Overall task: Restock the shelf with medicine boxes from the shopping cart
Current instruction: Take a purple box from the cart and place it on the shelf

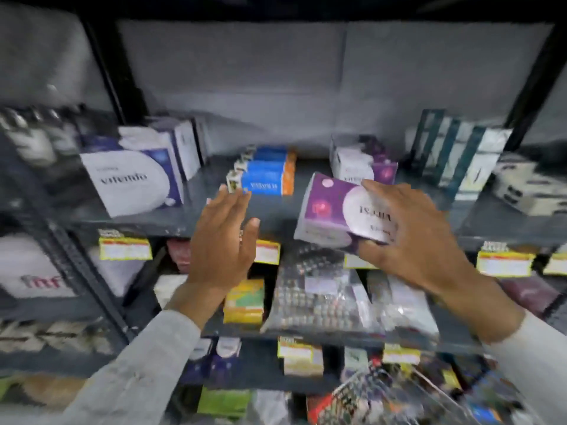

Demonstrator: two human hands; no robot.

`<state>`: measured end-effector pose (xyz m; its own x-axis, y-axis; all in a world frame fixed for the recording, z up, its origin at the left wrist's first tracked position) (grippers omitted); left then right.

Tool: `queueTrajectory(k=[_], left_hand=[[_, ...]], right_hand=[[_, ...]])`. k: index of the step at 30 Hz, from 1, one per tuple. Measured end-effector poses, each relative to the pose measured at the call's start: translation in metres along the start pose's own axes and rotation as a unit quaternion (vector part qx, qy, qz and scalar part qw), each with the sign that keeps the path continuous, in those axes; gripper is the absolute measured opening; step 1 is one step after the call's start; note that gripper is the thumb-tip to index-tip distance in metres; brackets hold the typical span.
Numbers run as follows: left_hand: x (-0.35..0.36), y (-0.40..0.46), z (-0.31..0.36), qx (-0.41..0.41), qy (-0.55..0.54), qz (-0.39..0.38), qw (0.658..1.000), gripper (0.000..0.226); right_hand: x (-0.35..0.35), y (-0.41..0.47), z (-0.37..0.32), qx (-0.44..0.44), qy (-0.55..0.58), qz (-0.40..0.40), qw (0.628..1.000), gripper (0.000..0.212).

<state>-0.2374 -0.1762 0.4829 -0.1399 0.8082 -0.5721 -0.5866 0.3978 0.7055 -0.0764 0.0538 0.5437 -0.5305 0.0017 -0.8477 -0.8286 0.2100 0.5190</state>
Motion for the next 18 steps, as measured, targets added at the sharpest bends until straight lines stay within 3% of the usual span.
queueTrajectory(k=[3,6,9,11,18], left_hand=[[0.003,0.020,-0.033,-0.065,0.044,-0.073,0.994,0.054],[0.010,0.025,-0.059,-0.110,0.082,-0.127,0.982,0.059],[0.012,0.020,-0.075,-0.127,0.125,-0.132,0.975,0.072],[0.015,0.018,-0.082,-0.123,0.151,-0.134,0.972,0.079],[0.020,0.019,-0.086,-0.121,0.163,-0.135,0.970,0.080]], right_hand=[[0.005,0.060,-0.014,0.018,0.046,-0.024,0.999,0.103],[0.019,0.102,-0.031,0.016,0.084,-0.083,0.993,0.097],[0.039,0.124,-0.047,0.014,0.104,-0.130,0.986,0.083],[0.045,0.128,-0.044,0.027,0.110,-0.128,0.985,0.085],[0.033,0.109,0.035,0.083,0.078,-0.124,0.986,0.086]])
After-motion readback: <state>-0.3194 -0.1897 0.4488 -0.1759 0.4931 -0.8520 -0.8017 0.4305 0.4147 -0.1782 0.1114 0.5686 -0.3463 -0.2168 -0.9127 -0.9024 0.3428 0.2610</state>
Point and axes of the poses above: each hand's wrist, its own y-axis towards the middle knuckle, its own x-axis out of the palm, z = x × y, the point moved 6 cm from there along y, towards the middle knuckle, and after that the axes turned 13 degrees about -y, right-handed, at the moved point
